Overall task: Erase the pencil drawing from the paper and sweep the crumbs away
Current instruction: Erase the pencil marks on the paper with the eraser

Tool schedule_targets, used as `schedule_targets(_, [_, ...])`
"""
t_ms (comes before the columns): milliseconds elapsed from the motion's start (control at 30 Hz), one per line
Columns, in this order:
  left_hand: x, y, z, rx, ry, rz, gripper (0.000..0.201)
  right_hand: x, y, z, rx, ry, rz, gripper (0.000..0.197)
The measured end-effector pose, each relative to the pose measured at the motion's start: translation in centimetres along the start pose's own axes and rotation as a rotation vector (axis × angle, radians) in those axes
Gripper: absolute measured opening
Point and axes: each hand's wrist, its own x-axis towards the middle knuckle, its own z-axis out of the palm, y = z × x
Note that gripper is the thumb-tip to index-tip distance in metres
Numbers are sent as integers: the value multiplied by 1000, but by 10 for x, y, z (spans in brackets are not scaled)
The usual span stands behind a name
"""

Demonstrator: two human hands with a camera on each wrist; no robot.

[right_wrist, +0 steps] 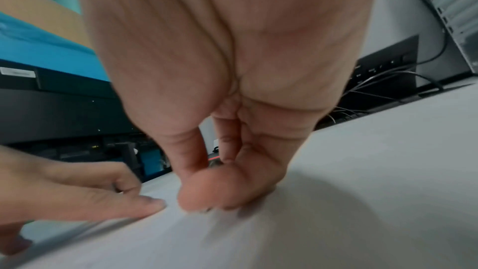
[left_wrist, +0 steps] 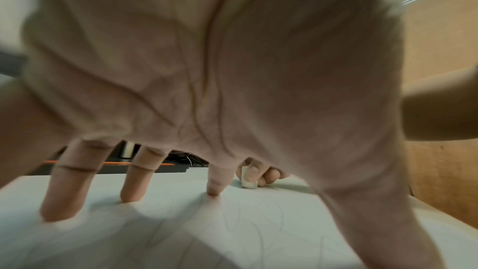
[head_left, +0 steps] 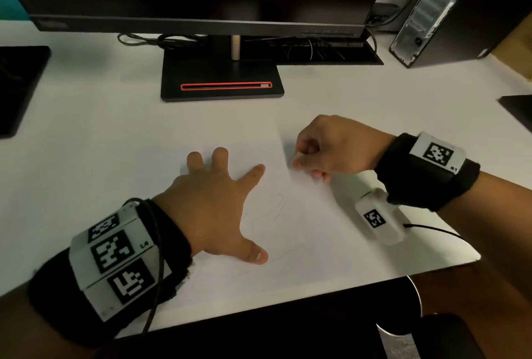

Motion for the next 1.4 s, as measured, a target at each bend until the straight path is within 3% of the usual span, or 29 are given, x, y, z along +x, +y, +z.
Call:
schedule_targets(133, [1,0,0,-2,-6,-3,133,-5,-9,9,-17,-112,-33,27])
schedule_targets(300, [0,0,0,-7,-1,-3,133,-2,-1,2,-93,-4,-17,39])
schedule_targets(400, [0,-1,1,-11,1,3,134,-8,-7,9,-93,-98,-32,40])
schedule_targets(533, [0,-1,1,-14,10,-1,133,-3,1,5,-48,-12,9,45])
schedule_targets(667, [1,0,1,-9,13,-3,133,-7,-5,15,-21,-103,6,46])
schedule_targets(800, [2,-1,2,-9,17,-5,134,-7,-1,11,7,-29,48,47])
schedule_targets(933, [2,-1,1,-9,12,-5,134,-13,-9,20,-7,-138,0,49])
schedule_targets(1067, [2,-1,2,-7,14,-8,134,-11,-5,14,17,-67,20,51])
schedule_targets(1167, [2,-1,1,-7,9,-8,134,-14,-10,21,5,-144,-7,51])
schedule_targets(1300, [2,0,2,4,17,-11,134,-12,-5,15,33,-72,40,49])
schedule_targets(1400, [1,0,1,0,9,-10,133,-15,-11,22,-4,-138,-11,49])
